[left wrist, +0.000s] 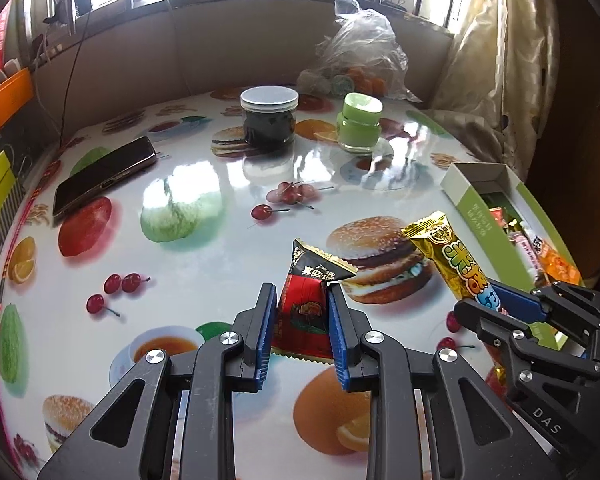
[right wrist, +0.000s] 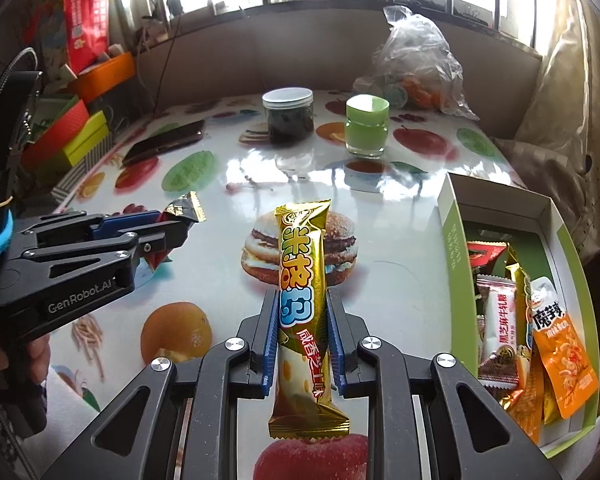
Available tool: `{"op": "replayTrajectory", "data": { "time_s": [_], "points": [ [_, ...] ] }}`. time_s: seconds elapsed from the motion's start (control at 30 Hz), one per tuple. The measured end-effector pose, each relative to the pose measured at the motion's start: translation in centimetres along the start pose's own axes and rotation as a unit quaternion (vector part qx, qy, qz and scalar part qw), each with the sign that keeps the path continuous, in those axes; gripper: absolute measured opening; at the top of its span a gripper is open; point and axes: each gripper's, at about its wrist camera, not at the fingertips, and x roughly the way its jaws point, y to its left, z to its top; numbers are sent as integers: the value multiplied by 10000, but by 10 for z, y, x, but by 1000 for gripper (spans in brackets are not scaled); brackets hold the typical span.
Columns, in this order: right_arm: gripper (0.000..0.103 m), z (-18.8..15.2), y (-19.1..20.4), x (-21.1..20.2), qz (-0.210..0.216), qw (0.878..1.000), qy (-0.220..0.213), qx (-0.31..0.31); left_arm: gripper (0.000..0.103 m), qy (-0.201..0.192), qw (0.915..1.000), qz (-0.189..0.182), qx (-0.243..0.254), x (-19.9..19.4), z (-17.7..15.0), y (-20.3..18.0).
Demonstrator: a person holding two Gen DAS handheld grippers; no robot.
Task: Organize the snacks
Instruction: 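Carry both snacks over the green box and open both tools inside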
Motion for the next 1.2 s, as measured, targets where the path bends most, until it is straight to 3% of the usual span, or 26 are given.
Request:
{"op": "replayTrajectory", "data": {
  "time_s": [0.4, 1.2],
  "points": [
    [21, -6, -13, -29, -38, 9996, -225, 189, 27, -135, 9999, -29, 96, -21, -5, -18],
    [21, -26, -79, -70, -522, 9943, -442, 820, 27, -112, 9973, -550, 471, -18, 11, -93]
  ]
}}
